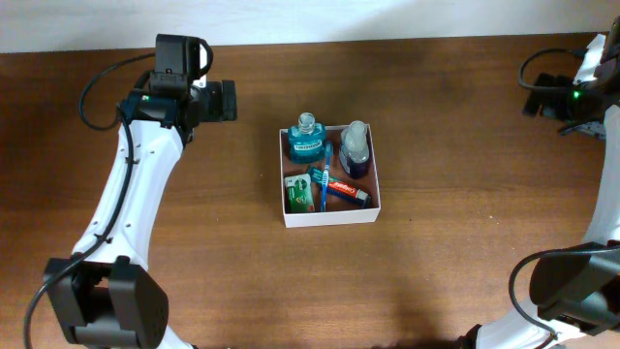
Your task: Pack container
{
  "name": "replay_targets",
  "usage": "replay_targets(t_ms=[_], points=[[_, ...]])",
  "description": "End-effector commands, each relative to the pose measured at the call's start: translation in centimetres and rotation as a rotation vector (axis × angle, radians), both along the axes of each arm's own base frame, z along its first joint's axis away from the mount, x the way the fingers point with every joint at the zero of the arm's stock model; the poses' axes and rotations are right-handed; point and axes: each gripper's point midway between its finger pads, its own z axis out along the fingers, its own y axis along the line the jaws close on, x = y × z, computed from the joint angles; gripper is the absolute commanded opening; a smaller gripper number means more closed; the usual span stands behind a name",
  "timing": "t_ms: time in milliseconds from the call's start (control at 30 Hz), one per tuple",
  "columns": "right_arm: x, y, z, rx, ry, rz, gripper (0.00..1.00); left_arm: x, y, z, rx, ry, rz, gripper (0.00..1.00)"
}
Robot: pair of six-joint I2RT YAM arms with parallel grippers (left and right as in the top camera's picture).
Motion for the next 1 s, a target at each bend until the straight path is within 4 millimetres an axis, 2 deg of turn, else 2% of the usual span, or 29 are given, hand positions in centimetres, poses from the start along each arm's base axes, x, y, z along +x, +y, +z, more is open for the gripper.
replay_targets(t_ms=[0, 500, 567, 633, 767, 867, 900, 967], points=[[0.1, -0.2, 0.4, -0.006, -0.010, -0.005, 0.98, 0.0, 0.4, 1.1, 0.001, -0.027, 0.020, 0.99], [0.0, -0.2, 0.3, -0.007, -0.008, -0.003, 0.98, 0.0, 0.4, 1.1, 0.001, -0.027, 0.020, 0.99], [-0.1, -0.2, 0.9, -0.019, -0.020, 0.005, 0.99, 0.0, 0.4, 1.1, 0.001, -0.027, 0.020, 0.99], [0.7, 0.1, 2.8, -0.036, -0.102, 0.018, 0.98, 0.0, 0.4, 1.1, 0.001, -0.027, 0.020, 0.99], [2.5, 2.3, 9.1, -0.087, -0.339, 0.089, 0.98, 0.0, 0.4, 1.1, 0.001, -0.027, 0.020, 0.99], [2.5, 4.9, 15.0, -0.165, -0.518, 0.169, 0.98, 0.0, 0.4, 1.1, 0.001, -0.027, 0.020, 0.99], [2.4, 5.7, 16.2, -0.187, -0.556, 0.196, 0.98, 0.0, 0.4, 1.1, 0.001, -0.027, 0.020, 0.99], [1.4, 8.1, 19.8, -0.244, -0.652, 0.273, 0.98, 0.0, 0.4, 1.1, 0.001, -0.027, 0.020, 0.99]])
